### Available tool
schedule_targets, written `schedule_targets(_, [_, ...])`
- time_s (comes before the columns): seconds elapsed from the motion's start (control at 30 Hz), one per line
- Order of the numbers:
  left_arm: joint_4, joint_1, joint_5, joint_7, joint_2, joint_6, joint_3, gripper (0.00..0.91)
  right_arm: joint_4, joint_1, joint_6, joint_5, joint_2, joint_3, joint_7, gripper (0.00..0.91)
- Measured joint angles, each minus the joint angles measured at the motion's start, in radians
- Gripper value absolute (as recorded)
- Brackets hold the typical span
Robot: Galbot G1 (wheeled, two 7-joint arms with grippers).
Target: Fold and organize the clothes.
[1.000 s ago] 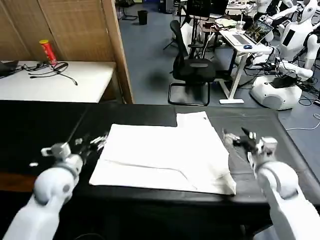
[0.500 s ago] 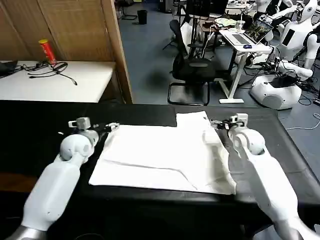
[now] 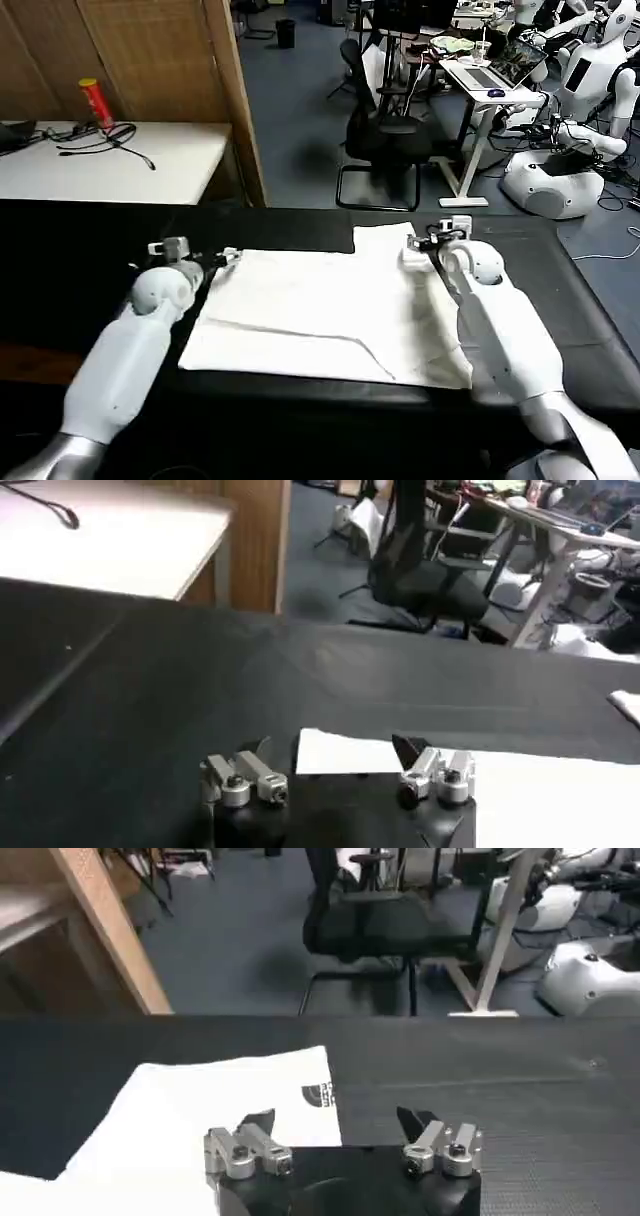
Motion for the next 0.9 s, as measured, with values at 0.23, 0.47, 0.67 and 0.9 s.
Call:
schedule_targets(0.23, [0.031, -0.011, 0.022, 0.019, -0.005, -0.018, 0.011, 0.702, -0.008, -0.001, 0.0, -0.001, 0.009, 0.001, 0.0, 0.839])
schedule_targets(0.47, [0.07, -0.028, 0.049, 0.037, -0.019, -0.043, 0.018, 0.4, -0.007, -0.013, -0.001, -0.004, 0.014, 0.003, 0.0, 0.683])
schedule_targets(0.67, [0.095, -0.032, 0.056, 0.039, -0.028, -0.056, 0.017, 0.176, -0.008, -0.02, 0.001, -0.008, 0.014, 0.008, -0.01, 0.488])
schedule_targets(0.9, [0.111, -0.043, 0.059, 0.042, -0.032, -0.06, 0.017, 0.166, -0.005, -0.025, 0.006, -0.01, 0.013, 0.014, -0.021, 0.127])
